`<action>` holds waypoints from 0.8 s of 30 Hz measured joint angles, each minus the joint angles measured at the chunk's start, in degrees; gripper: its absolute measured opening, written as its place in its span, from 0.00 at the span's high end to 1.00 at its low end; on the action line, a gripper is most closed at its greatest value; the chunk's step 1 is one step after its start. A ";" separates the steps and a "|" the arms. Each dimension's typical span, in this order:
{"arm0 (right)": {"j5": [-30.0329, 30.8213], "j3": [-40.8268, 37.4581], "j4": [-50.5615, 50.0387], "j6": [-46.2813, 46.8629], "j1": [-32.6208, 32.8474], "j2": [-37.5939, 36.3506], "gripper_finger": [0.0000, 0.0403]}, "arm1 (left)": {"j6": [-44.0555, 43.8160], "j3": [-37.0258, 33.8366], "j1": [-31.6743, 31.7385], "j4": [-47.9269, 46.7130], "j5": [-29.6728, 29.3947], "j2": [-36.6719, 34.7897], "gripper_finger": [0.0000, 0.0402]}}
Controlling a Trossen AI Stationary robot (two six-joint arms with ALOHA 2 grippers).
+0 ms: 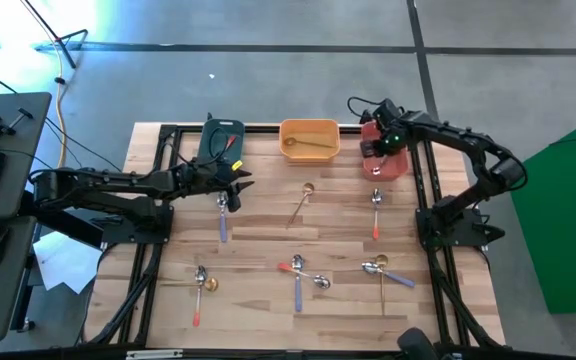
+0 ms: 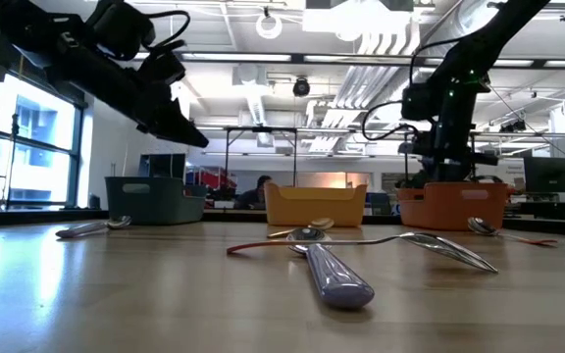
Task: Sort silverware by color (type)
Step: Put the bottom right orange spoon into the blue bin
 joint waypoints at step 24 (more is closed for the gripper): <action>-17.61 -19.32 54.88 -28.56 16.59 -19.41 0.99 | -4.87 0.09 0.69 9.62 -0.04 0.00 0.71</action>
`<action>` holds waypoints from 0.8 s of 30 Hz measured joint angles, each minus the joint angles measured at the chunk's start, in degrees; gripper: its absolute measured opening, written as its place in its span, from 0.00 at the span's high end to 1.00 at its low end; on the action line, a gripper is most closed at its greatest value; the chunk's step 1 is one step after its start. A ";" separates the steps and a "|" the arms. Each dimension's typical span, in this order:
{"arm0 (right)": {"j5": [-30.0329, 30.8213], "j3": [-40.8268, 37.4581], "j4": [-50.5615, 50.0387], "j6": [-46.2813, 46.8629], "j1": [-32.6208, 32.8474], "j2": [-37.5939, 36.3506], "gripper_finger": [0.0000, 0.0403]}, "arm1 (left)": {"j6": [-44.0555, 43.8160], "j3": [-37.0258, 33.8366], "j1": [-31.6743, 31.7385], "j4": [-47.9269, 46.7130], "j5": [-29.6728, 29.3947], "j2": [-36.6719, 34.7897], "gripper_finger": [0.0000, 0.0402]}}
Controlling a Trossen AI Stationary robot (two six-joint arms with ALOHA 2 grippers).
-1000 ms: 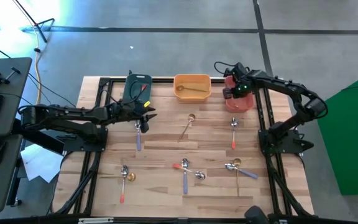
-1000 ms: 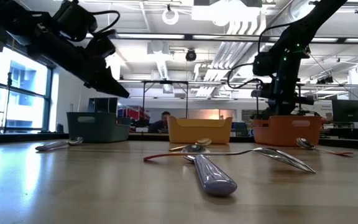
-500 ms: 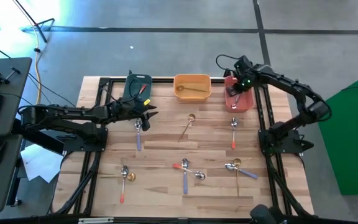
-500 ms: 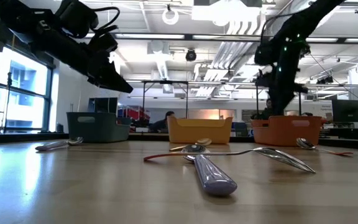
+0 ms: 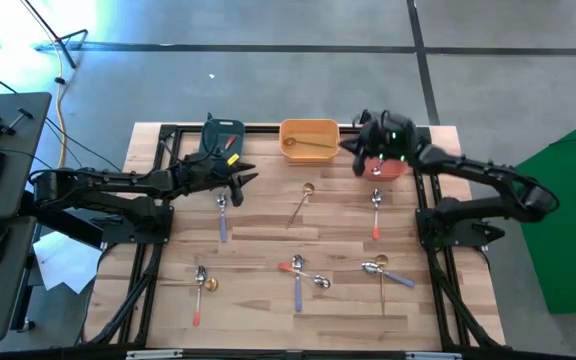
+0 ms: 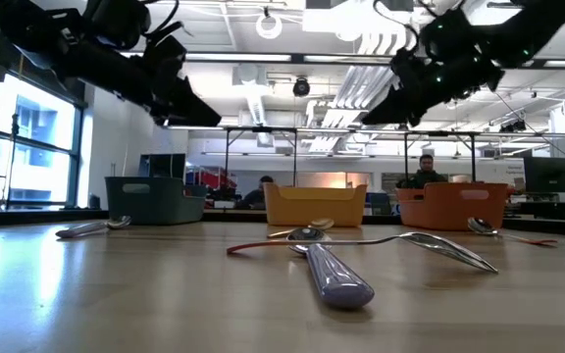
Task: Sort silverware by color (type)
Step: Put the bottom right orange spoon into the blue bin
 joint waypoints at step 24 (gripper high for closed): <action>6.57 -10.33 19.01 2.81 12.06 -0.06 0.99 | -3.61 11.88 4.02 7.33 10.93 22.58 0.69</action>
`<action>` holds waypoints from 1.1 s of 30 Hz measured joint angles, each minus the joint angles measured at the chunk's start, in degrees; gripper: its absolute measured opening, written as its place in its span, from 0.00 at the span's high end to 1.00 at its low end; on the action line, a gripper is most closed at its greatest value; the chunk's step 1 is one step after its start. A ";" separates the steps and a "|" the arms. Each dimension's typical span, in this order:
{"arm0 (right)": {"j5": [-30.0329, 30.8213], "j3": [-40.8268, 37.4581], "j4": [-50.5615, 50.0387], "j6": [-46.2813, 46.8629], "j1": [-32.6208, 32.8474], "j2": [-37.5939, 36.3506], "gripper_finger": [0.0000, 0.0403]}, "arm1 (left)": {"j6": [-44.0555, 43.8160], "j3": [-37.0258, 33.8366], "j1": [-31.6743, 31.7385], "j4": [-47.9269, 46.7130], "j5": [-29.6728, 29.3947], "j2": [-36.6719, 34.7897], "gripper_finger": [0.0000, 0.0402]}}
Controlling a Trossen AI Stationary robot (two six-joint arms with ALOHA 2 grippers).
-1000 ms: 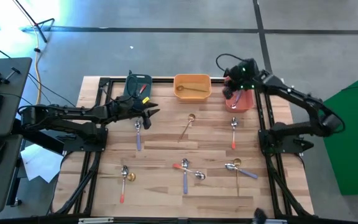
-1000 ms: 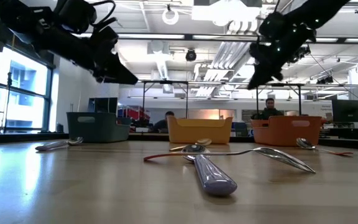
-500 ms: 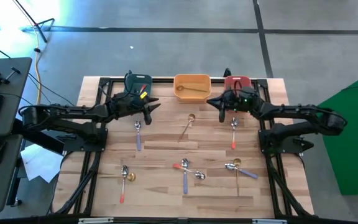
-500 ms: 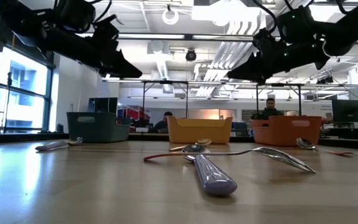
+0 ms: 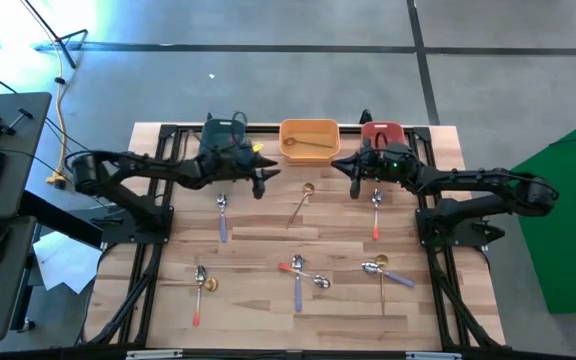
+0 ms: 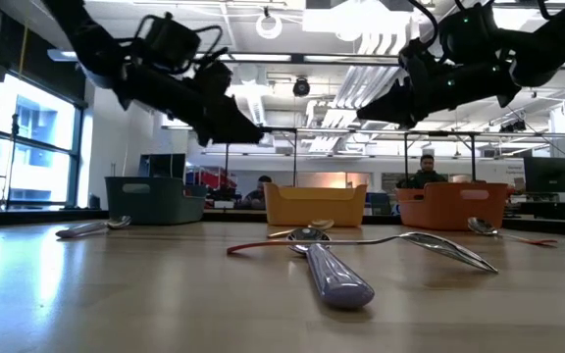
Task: Sort silverware by color (type)
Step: Put the bottom right orange spoon into the blue bin
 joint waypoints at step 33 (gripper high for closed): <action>2.23 3.86 -7.33 -4.39 16.97 0.04 0.99 | -1.17 7.82 -34.24 -20.94 -4.91 1.48 0.52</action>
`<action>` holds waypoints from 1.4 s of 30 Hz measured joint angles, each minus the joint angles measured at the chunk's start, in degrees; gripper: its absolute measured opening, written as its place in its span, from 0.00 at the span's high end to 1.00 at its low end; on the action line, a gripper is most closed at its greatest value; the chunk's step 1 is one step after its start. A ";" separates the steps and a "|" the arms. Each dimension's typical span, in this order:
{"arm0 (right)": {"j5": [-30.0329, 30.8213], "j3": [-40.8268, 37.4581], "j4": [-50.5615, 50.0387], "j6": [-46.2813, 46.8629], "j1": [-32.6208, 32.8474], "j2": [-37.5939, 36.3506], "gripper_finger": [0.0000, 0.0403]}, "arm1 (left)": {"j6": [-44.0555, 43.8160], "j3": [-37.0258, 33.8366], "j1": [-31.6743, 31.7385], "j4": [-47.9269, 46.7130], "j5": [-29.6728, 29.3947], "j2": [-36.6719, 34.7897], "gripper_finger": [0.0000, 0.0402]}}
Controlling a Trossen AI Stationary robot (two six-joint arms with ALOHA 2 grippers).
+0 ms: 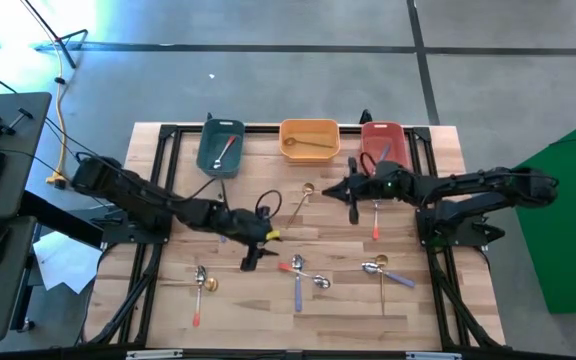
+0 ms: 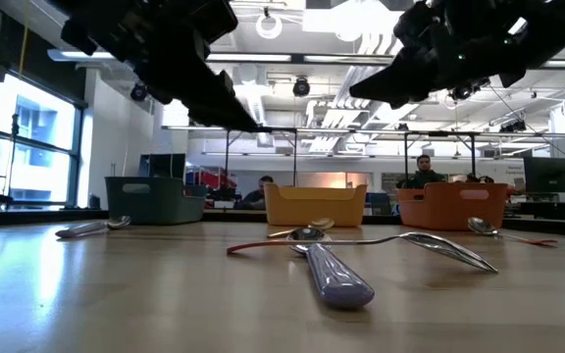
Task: Sort silverware by color (type)
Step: Put the bottom right orange spoon into the blue bin
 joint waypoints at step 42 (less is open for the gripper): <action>20.00 -0.02 -4.69 2.57 18.15 -0.24 0.99 | -3.42 9.31 -6.34 -1.32 -9.30 23.05 0.92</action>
